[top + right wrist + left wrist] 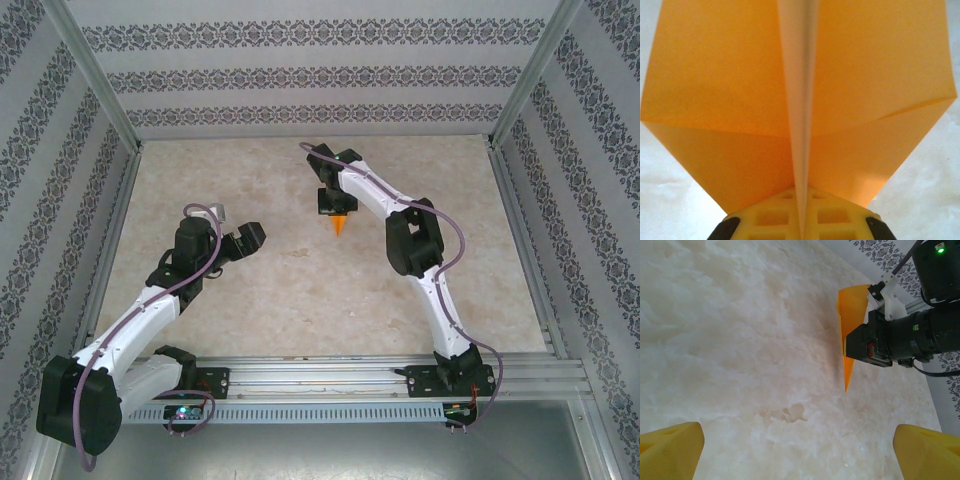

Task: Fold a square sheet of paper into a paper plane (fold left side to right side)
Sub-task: Place the paper plane at the center of the table.

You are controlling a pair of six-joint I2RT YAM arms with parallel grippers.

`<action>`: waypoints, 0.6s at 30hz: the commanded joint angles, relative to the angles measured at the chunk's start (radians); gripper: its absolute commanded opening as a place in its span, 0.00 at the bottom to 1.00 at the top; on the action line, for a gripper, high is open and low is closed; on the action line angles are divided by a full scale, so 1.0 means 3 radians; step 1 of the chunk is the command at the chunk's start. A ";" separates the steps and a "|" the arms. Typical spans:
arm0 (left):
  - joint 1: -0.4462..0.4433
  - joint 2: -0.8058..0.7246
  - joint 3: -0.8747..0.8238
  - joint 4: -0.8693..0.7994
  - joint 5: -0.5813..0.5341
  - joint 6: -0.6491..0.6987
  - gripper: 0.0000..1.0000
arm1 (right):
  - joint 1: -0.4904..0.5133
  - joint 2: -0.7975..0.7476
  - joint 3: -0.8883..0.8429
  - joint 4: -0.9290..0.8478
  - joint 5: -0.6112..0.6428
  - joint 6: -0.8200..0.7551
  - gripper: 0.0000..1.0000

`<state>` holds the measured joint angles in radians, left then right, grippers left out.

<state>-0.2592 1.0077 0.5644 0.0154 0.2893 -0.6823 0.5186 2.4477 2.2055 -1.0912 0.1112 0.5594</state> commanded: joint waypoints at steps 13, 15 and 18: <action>0.0071 0.0006 0.0030 -0.0055 0.0070 0.0018 0.97 | -0.0067 0.0283 0.0173 -0.0254 -0.0146 -0.0097 0.00; 0.0072 0.0001 0.0044 -0.0069 0.0065 0.0031 0.97 | -0.0071 0.0294 0.0134 -0.0229 -0.0172 -0.0092 0.00; 0.0073 -0.0008 0.0063 -0.0096 0.0069 0.0046 0.97 | -0.0072 0.0296 0.0066 -0.0184 -0.0219 -0.0070 0.00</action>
<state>-0.2531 1.0088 0.5648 0.0101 0.2962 -0.6819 0.5007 2.5092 2.2391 -1.1343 0.0704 0.5434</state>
